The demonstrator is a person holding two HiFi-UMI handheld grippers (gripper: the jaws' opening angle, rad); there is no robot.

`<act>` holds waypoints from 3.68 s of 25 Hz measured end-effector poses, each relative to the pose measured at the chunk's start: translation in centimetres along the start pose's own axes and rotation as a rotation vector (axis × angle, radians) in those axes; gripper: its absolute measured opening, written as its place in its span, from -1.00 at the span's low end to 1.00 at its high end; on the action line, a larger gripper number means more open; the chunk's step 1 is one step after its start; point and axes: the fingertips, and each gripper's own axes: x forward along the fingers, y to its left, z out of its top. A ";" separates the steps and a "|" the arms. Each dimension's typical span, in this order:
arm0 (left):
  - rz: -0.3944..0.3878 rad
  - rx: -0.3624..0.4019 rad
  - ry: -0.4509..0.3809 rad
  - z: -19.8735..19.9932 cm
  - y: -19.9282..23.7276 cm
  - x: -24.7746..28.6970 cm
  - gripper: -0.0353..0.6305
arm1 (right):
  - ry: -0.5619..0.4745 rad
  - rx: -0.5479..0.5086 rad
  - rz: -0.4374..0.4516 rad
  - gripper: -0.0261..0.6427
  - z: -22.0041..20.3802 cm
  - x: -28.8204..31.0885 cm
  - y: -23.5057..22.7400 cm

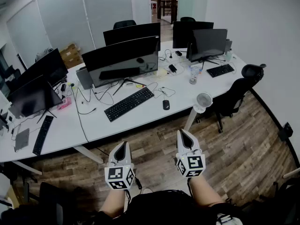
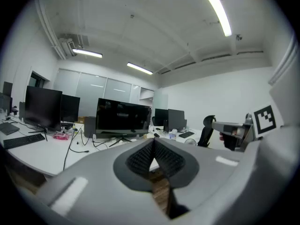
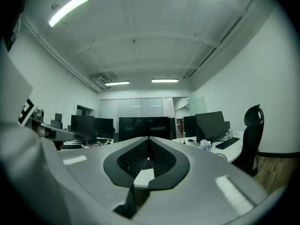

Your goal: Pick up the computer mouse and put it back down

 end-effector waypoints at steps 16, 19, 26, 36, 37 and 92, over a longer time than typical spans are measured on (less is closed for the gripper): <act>-0.033 -0.003 -0.014 0.1 4.2 0.1 -0.73 | -0.019 -0.026 -0.052 -0.93 -0.1 1.8 3.7; -0.044 -0.006 -0.014 -0.2 5.4 0.7 -0.73 | -0.021 -0.034 -0.070 -0.93 -0.3 2.3 4.3; -0.060 -0.006 -0.017 0.0 6.6 2.3 -0.73 | -0.019 -0.039 -0.096 -0.93 -0.7 3.5 4.2; -0.037 0.009 -0.002 -0.4 7.2 9.4 -0.73 | -0.031 -0.015 -0.115 -0.93 -2.6 10.4 -1.2; -0.031 0.011 0.000 -0.3 7.4 10.5 -0.73 | -0.031 -0.011 -0.110 -0.93 -2.8 11.7 -1.7; 0.026 0.015 0.110 2.5 11.5 36.7 -0.73 | 0.630 0.022 -0.131 -0.13 -28.8 38.9 -14.3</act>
